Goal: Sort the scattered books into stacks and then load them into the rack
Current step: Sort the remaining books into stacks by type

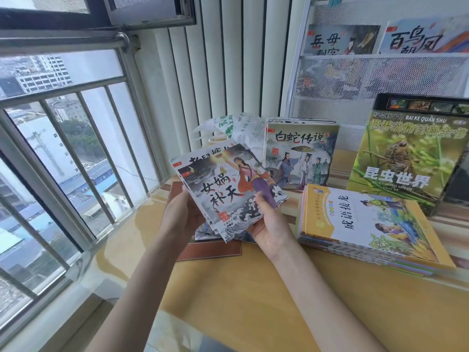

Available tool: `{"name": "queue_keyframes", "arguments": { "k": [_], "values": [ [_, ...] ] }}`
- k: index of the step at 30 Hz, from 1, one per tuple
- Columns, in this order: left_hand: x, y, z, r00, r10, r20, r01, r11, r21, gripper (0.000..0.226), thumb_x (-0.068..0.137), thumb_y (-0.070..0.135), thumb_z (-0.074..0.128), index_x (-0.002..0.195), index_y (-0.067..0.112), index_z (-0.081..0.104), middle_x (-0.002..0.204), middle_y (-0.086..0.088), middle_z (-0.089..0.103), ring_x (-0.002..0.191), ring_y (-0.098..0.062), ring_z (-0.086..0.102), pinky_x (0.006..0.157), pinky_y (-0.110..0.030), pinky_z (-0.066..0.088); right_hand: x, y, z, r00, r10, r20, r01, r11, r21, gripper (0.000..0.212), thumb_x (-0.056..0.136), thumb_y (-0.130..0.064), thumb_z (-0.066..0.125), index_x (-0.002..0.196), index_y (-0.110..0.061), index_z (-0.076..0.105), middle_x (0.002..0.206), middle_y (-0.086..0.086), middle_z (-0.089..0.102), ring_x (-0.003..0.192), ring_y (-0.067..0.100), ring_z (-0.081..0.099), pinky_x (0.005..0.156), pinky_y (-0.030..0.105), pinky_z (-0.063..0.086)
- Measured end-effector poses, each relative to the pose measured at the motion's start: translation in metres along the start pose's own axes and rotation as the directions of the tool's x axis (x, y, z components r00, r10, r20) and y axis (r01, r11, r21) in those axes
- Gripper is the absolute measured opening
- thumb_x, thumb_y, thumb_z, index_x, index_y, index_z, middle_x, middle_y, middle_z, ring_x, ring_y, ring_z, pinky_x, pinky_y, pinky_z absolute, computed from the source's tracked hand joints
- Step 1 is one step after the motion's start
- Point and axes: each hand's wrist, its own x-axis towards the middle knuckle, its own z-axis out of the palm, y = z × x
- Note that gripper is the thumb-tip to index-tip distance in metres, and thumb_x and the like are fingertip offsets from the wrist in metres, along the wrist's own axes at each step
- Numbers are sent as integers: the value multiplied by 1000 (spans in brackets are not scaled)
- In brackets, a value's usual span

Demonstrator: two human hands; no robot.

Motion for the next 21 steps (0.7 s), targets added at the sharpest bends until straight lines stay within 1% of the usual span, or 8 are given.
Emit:
{"name": "queue_keyframes", "arguments": {
  "k": [3,7,9,13,15,17,19,21],
  "values": [
    [0,-6,7,1000,-7,25,12,980,-201,31,101,30,38,96,14,65,84,-6,75,74,-18,72,59,-32,60,1,2,0,1000,-12,8,12,1000,23,14,96,-15,50,100,-13,63,93,9,69,76,20,67,59,35,57],
    [1,-15,11,998,69,-12,-70,992,-103,23,95,-2,45,92,12,63,76,0,73,69,-14,69,63,-29,60,5,2,-3,1000,5,-9,-5,1000,-24,7,91,-12,58,88,-14,64,89,9,71,70,20,69,61,37,57],
    [2,-13,9,995,100,-31,-102,990,-93,20,93,-4,47,92,10,62,72,1,72,63,-10,68,53,-22,56,6,-1,-4,999,-21,-38,19,998,-51,7,86,-12,65,92,-11,63,90,11,70,75,22,69,67,41,57],
    [2,-6,-3,981,137,-137,-139,990,-7,12,84,4,65,94,10,64,82,-7,73,62,-15,69,52,-28,57,8,-7,-10,975,-190,-114,167,969,-183,29,82,-16,71,107,-18,57,103,8,68,88,23,65,74,48,54],
    [0,-6,-7,963,184,-197,-160,978,130,17,79,10,73,94,10,64,85,-12,71,54,-14,68,44,-24,53,5,-8,-11,949,-297,-105,226,873,-433,31,81,-21,73,108,-25,58,116,7,64,102,24,62,85,49,53],
    [1,-6,-11,940,242,-238,-195,959,208,19,73,16,79,88,14,67,84,-8,72,67,-21,72,53,-32,58,3,-6,-12,927,-369,-69,234,711,-663,51,80,-26,74,126,-20,53,132,3,54,120,22,52,99,35,43],
    [0,-5,-12,922,290,-255,-222,938,266,23,68,22,84,87,17,70,83,-6,74,80,-30,72,69,-46,59,4,-4,-13,917,-396,-49,223,611,-759,68,82,-29,72,139,-9,40,142,5,45,129,21,42,99,26,34],
    [1,-5,-13,912,320,-256,-245,926,285,20,70,23,83,85,18,71,79,-3,74,83,-32,71,72,-50,59,3,-4,-12,914,-403,-33,234,592,-771,68,84,-28,69,141,-5,37,144,7,42,131,21,40,99,25,31]
  ]
}}
